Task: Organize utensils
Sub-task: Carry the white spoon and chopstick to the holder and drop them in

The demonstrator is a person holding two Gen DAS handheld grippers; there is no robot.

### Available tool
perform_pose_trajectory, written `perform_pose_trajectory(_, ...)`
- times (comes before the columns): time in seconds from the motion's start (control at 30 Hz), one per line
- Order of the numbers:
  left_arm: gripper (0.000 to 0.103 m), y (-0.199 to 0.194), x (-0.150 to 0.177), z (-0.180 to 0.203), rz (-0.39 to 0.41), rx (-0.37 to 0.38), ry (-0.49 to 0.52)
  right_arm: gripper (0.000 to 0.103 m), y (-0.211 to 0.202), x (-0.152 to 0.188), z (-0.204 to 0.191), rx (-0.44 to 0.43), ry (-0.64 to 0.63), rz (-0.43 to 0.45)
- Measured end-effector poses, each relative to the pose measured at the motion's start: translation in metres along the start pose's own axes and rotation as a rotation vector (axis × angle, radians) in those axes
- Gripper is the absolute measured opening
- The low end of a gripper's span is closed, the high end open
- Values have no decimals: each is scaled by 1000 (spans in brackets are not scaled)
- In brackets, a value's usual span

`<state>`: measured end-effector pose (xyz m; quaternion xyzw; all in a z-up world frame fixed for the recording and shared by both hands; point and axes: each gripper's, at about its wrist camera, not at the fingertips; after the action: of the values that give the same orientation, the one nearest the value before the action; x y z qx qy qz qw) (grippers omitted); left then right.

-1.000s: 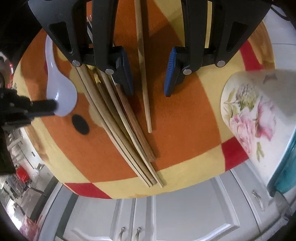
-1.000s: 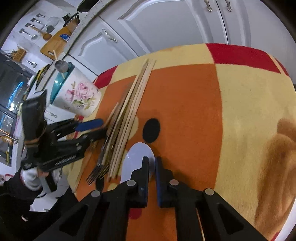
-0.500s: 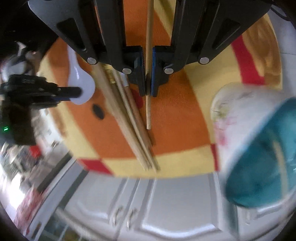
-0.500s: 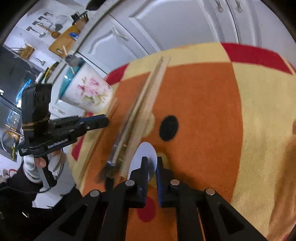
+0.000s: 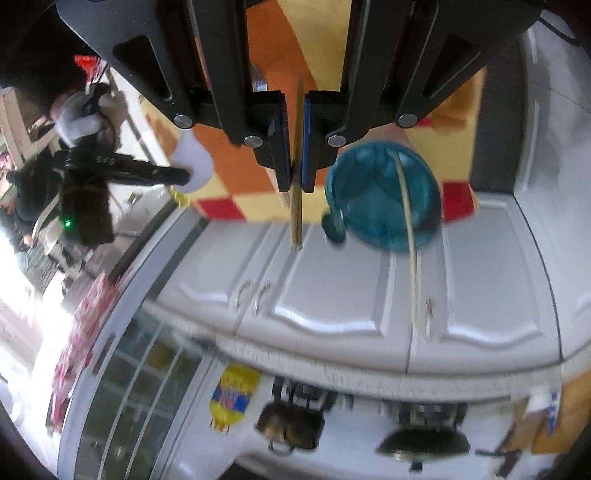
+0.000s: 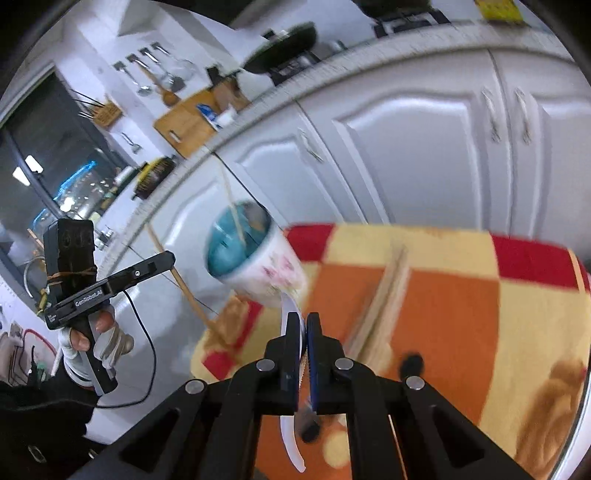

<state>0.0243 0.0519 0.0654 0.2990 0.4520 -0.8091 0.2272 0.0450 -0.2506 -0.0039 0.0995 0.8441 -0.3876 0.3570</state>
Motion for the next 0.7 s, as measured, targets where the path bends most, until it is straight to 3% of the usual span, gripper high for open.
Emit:
perform_pose_trajectory(0.23, 4, -43, -47, 1, 100, 9, 1, 3, 11, -53, -40, -33, -74, 75)
perform_pose_trajectory(0.7, 4, -57, -96, -4, 180, -113, 60, 3, 53, -113, -79, -17, -139, 109)
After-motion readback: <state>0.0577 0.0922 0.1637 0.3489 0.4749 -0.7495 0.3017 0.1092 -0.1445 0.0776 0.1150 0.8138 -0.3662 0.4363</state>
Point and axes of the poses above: each gripper's, at about its wrist camera, not at the fingertips, and y roughly the way its jaws point, z to its right, x to its underside, and after that the axes turned 7 degrees about -y, right-handed
